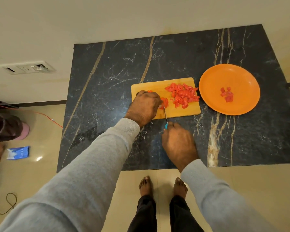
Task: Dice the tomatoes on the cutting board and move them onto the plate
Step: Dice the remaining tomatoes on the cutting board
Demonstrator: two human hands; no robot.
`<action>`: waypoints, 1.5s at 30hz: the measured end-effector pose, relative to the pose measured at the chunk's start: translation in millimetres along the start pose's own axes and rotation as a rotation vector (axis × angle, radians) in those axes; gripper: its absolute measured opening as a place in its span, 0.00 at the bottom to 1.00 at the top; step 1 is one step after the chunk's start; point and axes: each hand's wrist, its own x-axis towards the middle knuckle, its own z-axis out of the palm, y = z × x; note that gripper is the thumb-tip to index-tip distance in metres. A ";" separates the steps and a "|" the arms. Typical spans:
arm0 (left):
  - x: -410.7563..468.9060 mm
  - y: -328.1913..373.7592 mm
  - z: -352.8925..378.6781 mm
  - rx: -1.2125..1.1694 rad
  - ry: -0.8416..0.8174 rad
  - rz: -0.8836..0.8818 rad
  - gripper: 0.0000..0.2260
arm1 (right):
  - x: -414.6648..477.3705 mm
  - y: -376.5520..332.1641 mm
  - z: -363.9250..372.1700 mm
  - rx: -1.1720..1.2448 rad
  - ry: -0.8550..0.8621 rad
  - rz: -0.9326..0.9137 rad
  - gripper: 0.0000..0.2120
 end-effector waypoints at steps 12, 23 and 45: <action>-2.1 -5.8 0.3 -0.009 0.022 0.028 0.12 | 21.9 -12.4 -6.0 0.016 0.141 -0.067 0.16; -4.1 -5.9 3.9 0.028 0.046 0.060 0.12 | 23.6 -16.3 -6.1 -0.046 0.034 -0.049 0.14; -6.9 -2.6 -9.2 -0.024 0.035 0.081 0.12 | 47.7 -25.6 -8.5 -0.073 0.097 -0.091 0.13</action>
